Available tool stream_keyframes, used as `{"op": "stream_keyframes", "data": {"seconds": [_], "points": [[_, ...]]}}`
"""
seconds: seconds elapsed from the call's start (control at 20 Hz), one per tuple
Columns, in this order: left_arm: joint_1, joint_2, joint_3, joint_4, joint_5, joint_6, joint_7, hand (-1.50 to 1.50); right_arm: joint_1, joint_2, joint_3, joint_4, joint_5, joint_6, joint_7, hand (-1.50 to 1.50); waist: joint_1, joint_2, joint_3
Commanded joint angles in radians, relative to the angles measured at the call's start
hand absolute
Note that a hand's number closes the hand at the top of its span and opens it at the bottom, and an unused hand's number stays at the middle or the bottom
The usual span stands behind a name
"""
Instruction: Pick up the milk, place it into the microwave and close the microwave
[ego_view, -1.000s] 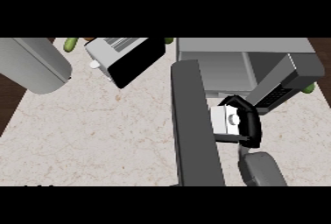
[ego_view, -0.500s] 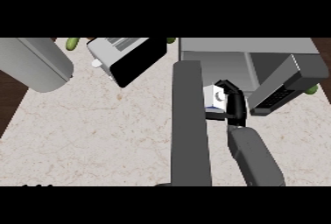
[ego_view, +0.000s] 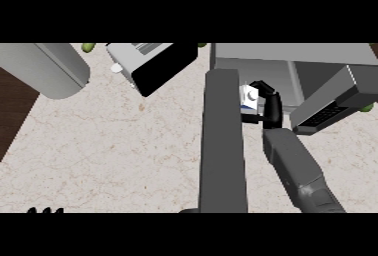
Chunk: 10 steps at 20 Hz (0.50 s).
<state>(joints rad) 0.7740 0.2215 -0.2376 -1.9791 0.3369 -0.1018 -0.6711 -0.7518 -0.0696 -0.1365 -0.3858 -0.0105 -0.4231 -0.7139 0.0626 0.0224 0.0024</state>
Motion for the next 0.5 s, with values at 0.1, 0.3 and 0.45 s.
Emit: {"op": "stream_keyframes", "data": {"seconds": [0.1,0.3,0.45], "points": [[-0.016,-0.006,-0.033,0.009,-0.019,-0.009,0.006,-1.50,-0.099,-0.074,-0.024,0.144,0.026,-0.028,-0.014,1.50,0.035,0.018,0.002],[-0.042,0.013,0.008,0.040,-0.002,-0.028,-0.005,-1.50,-0.129,-0.080,-0.019,0.186,0.052,-0.089,-0.046,1.50,0.042,0.021,0.002],[-0.033,0.017,0.019,0.025,0.011,-0.030,-0.003,-1.50,-0.103,-0.102,-0.013,0.201,0.069,-0.107,-0.109,1.50,0.048,0.025,0.003]]}}
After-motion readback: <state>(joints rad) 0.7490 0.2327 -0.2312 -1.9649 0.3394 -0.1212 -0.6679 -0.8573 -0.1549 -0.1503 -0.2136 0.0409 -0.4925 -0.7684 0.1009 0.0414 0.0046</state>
